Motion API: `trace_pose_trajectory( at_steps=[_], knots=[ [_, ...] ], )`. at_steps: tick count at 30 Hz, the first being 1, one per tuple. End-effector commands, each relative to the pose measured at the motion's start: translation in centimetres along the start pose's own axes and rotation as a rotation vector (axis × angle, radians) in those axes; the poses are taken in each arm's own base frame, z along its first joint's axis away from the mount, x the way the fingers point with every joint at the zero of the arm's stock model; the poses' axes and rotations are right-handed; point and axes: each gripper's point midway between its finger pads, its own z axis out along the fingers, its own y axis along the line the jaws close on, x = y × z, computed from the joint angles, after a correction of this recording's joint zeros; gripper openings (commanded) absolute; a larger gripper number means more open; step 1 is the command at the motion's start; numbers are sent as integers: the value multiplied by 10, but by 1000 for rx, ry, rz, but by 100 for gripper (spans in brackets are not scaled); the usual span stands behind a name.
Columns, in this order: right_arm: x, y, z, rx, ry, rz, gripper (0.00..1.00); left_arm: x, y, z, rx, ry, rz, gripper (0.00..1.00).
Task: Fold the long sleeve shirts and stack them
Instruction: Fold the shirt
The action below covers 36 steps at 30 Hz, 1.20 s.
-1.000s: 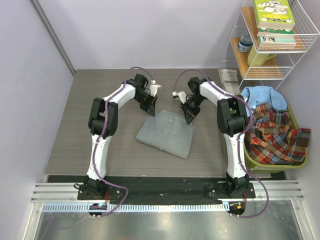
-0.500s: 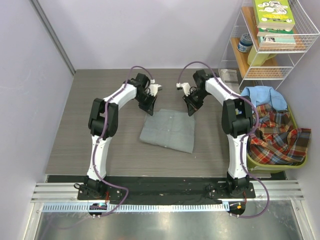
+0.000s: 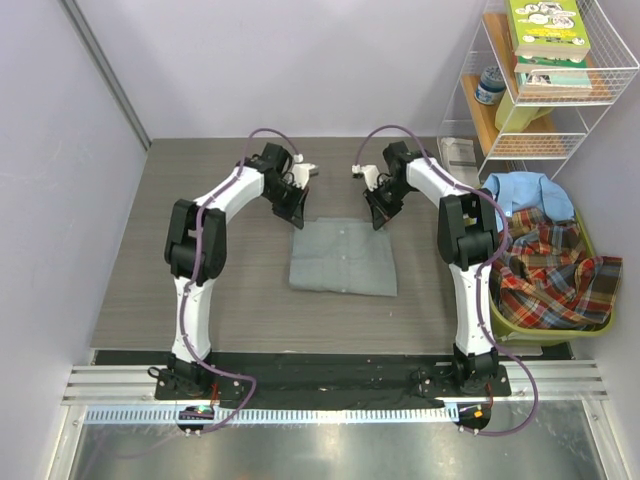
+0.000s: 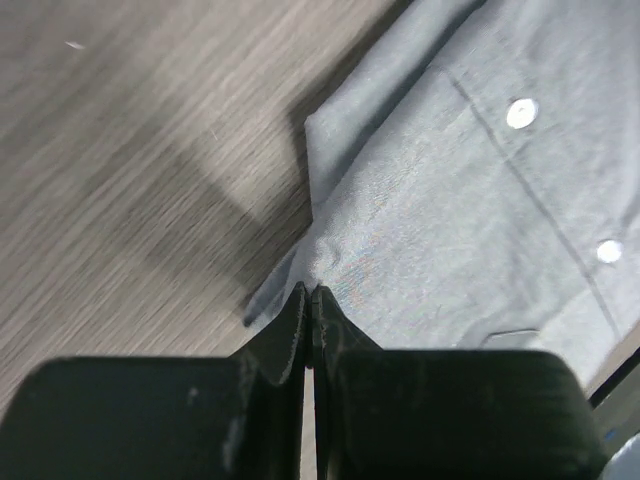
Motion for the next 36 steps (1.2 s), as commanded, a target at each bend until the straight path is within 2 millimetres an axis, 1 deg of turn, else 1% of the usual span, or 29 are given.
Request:
trace_pose_trajectory(
  at_steps=[1, 3, 4, 7, 8, 12, 14, 15, 16, 17, 18, 19, 20, 21, 22, 23, 24, 25, 26, 27, 28, 29, 30, 31, 32, 33, 34, 35, 36],
  knots=[
    [8, -39, 1, 170, 33, -49, 1, -27, 19, -39, -124, -120, -1, 1],
    [7, -40, 0, 178, 32, -54, 1, -26, 35, -37, -162, -112, -34, 1],
    [5, -41, -1, 180, 29, -57, 1, -18, 48, -26, -190, -79, -67, 1],
    [2, -41, -3, 181, 18, -62, 1, -13, 68, -17, -215, -34, -119, 1],
    [1, -41, -3, 183, 16, -60, 1, -4, 77, -5, -214, -1, -152, 1],
    [-8, -39, -10, 182, -15, -46, 1, -6, 88, -2, -216, -6, -182, 4],
    [-17, -36, -20, 191, -45, -39, 6, -9, 91, -4, -218, -20, -187, 7],
    [-22, -35, -26, 195, -61, -18, 10, -12, 92, -11, -227, -32, -187, 11],
    [-30, -33, -36, 202, -87, -10, 22, -16, 93, -18, -236, -52, -185, 21],
    [-41, -29, -52, 202, -130, 4, 33, -19, 99, -28, -242, -76, -196, 29],
    [-50, -23, -65, 194, -169, 34, 42, -31, 92, -47, -220, -133, -190, 36],
    [-59, -19, -80, 193, -211, 49, 53, -37, 92, -60, -215, -168, -195, 47],
    [-68, -14, -106, 203, -269, 58, 59, -46, 95, -80, -206, -227, -197, 54],
    [-76, -6, -119, 181, -312, 65, 66, -58, 74, -107, -148, -298, -174, 62],
    [-79, -1, -131, 170, -344, 101, 76, -64, 63, -125, -131, -339, -155, 79],
    [-83, 10, -142, 146, -376, 108, 81, -66, 48, -138, -95, -366, -127, 98],
    [-88, 28, -164, 97, -435, 105, 87, -64, 18, -163, -41, -408, -69, 100],
    [-83, 41, -164, 46, -441, 146, 96, -60, 0, -168, 4, -415, -50, 100],
    [-81, 53, -166, 2, -454, 167, 97, -42, -18, -159, 65, -383, -57, 100],
    [-71, 81, -165, -110, -460, 185, 99, -35, -35, -162, 107, -388, -44, 100],
    [-72, 92, -165, -163, -487, 235, 100, -28, -61, -174, 168, -407, -45, 100],
    [-68, 102, -161, -207, -496, 260, 100, -3, -78, -160, 233, -357, -70, 100],
    [-51, 123, -150, -272, -477, 284, 100, 0, -91, -160, 289, -384, -66, 100],
    [-55, 134, -148, -329, -510, 271, 100, 7, -119, -170, 365, -405, -82, 100],
    [-50, 145, -144, -365, -503, 299, 100, 32, -128, -152, 427, -364, -130, 100],
    [-39, 164, -128, -404, -469, 284, 100, 32, -136, -150, 459, -392, -99, 100],
    [-34, 175, -122, -426, -451, 272, 100, 41, -154, -147, 513, -377, -80, 100],
    [-28, 184, -113, -444, -427, 260, 100, 56, -162, -140, 553, -345, -137, 100],
    [-16, 194, -101, -464, -388, 266, 100, 51, -166, -140, 580, -387, -93, 100]
  ],
)
